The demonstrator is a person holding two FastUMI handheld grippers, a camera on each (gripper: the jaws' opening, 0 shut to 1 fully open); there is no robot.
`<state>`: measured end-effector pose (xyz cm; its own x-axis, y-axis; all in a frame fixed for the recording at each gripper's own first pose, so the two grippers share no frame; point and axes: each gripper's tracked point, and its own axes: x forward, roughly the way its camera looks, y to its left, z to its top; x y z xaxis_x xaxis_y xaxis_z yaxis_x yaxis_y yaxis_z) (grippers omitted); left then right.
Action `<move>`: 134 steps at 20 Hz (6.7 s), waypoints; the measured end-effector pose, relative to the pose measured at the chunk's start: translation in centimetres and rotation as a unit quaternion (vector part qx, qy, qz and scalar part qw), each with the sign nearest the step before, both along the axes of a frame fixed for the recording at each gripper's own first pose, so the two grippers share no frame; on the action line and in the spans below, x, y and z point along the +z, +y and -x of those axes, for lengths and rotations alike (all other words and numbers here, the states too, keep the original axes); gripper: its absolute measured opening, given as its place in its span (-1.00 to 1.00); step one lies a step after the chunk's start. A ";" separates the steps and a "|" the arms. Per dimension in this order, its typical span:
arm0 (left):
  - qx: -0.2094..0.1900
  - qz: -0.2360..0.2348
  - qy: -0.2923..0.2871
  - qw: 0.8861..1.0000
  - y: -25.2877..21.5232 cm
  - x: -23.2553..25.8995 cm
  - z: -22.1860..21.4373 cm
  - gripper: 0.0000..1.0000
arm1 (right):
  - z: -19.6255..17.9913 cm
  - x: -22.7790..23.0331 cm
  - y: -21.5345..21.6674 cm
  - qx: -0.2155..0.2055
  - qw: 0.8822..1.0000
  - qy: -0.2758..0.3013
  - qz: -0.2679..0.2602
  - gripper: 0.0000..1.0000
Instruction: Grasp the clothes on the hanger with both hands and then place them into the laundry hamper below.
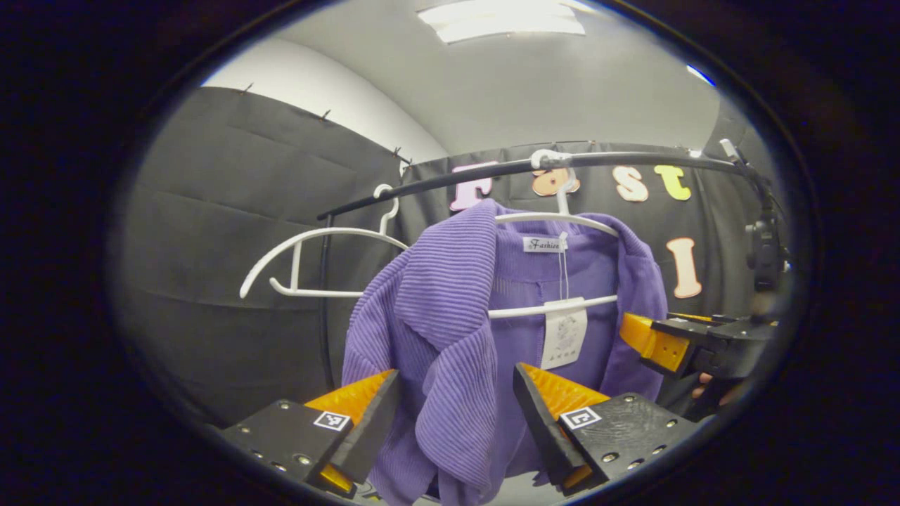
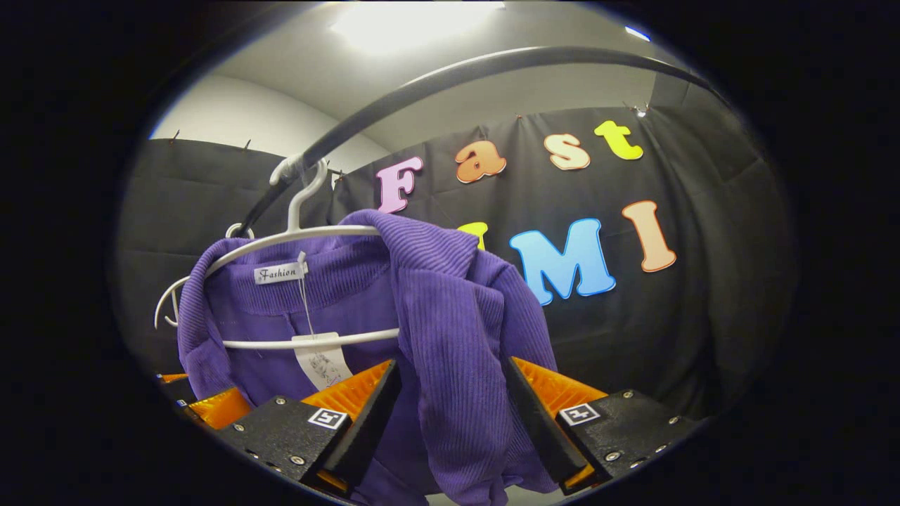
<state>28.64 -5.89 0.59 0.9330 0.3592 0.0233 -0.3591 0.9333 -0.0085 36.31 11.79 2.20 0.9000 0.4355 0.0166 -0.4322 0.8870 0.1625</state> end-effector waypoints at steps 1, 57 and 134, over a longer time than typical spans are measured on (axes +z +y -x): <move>0.005 -0.007 0.005 1.000 -0.2 -0.4 -0.1 0.84 | -0.4 -0.1 0.2 0.002 1.000 0.001 -0.003 0.80; 0.019 -0.078 -0.027 0.996 15.5 10.9 -1.0 -0.99 | -8.2 8.8 -9.7 -0.134 0.979 -0.145 0.053 -0.90; -0.243 0.051 0.305 0.920 -1.3 -30.8 19.4 -0.93 | 33.1 -28.5 -1.8 0.000 0.940 0.270 0.208 -0.74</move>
